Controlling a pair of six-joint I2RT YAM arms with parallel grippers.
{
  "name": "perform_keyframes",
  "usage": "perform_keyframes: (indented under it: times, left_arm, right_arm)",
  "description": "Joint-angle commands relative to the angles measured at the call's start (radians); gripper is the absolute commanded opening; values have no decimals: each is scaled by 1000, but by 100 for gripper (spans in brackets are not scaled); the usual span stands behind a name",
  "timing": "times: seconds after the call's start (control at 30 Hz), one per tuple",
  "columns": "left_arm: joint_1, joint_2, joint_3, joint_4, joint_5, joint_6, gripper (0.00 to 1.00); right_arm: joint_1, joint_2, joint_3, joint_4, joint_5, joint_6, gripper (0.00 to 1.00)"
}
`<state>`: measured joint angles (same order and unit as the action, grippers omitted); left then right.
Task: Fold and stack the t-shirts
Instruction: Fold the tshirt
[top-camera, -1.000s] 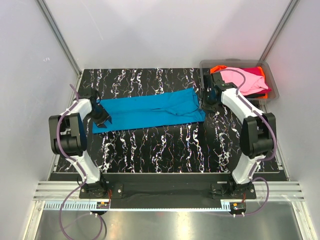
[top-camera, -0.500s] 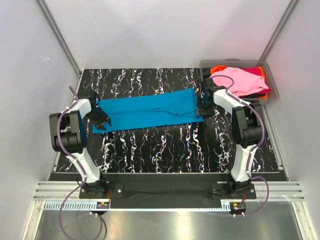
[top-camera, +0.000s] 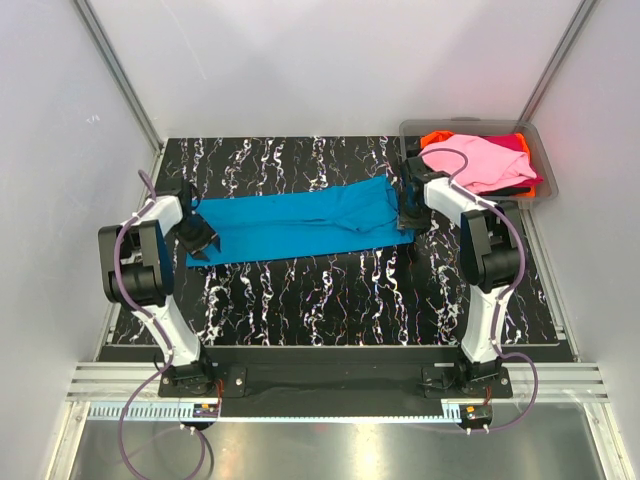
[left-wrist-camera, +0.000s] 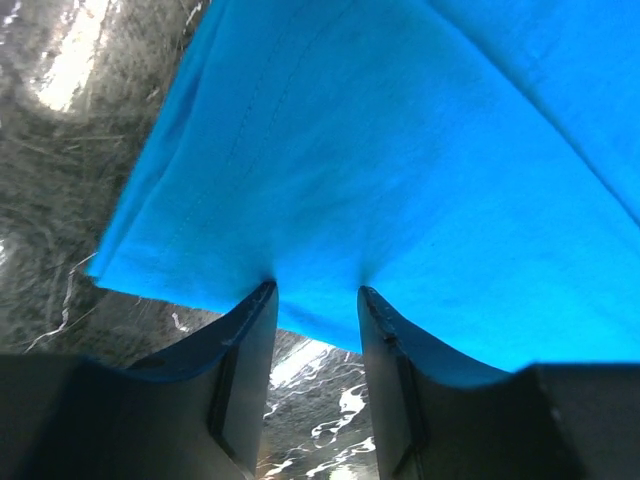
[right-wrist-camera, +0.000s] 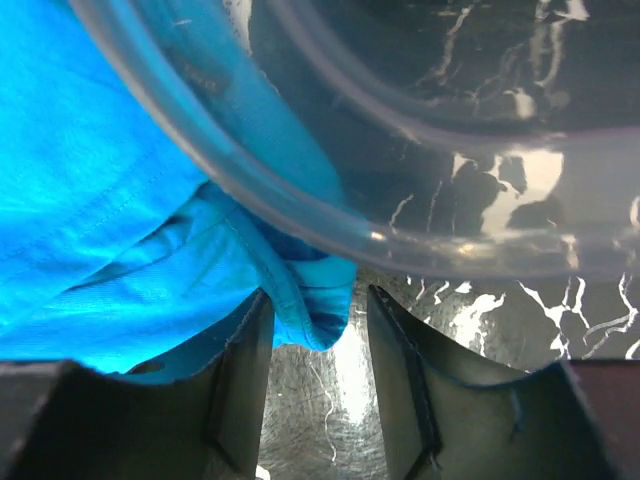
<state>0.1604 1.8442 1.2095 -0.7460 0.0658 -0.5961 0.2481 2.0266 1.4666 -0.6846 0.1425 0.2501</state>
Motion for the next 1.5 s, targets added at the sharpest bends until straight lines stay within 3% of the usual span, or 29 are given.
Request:
perform_keyframes:
  times: [0.0, 0.17, 0.33, 0.47, 0.6, 0.7, 0.8, 0.9, 1.2, 1.47]
  left_arm:
    - [-44, -126, 12, -10, -58, 33, 45]
    - [-129, -229, -31, -7, -63, -10, 45]
    - [-182, -153, 13, 2, -14, 39, 46]
    - [-180, -2, 91, -6, 22, 79, 46]
    - [-177, 38, 94, -10, 5, 67, 46]
    - [-179, 85, 90, -18, 83, 70, 46]
    - [-185, 81, 49, -26, 140, 70, 47]
    - [-186, 75, -14, -32, 146, 70, 47]
    - [-222, -137, -281, -30, 224, -13, 47]
    - [-491, -332, -455, 28, 250, -206, 47]
  right_arm:
    - [2, -69, 57, -30, 42, 14, 50]
    - [2, -155, 77, -95, -17, 47, 61]
    - [20, -216, 34, -81, -130, 138, 64]
    - [81, -218, 37, -55, -199, 198, 63]
    - [115, -175, 101, -26, -268, 248, 51]
    - [132, -89, 184, -19, -349, 278, 43]
    - [143, -40, 230, -26, -331, 352, 43]
    - [158, -8, 259, -26, -317, 389, 50]
    - [175, 58, 291, -9, -213, 384, 64]
    - [180, 80, 281, -6, -158, 364, 69]
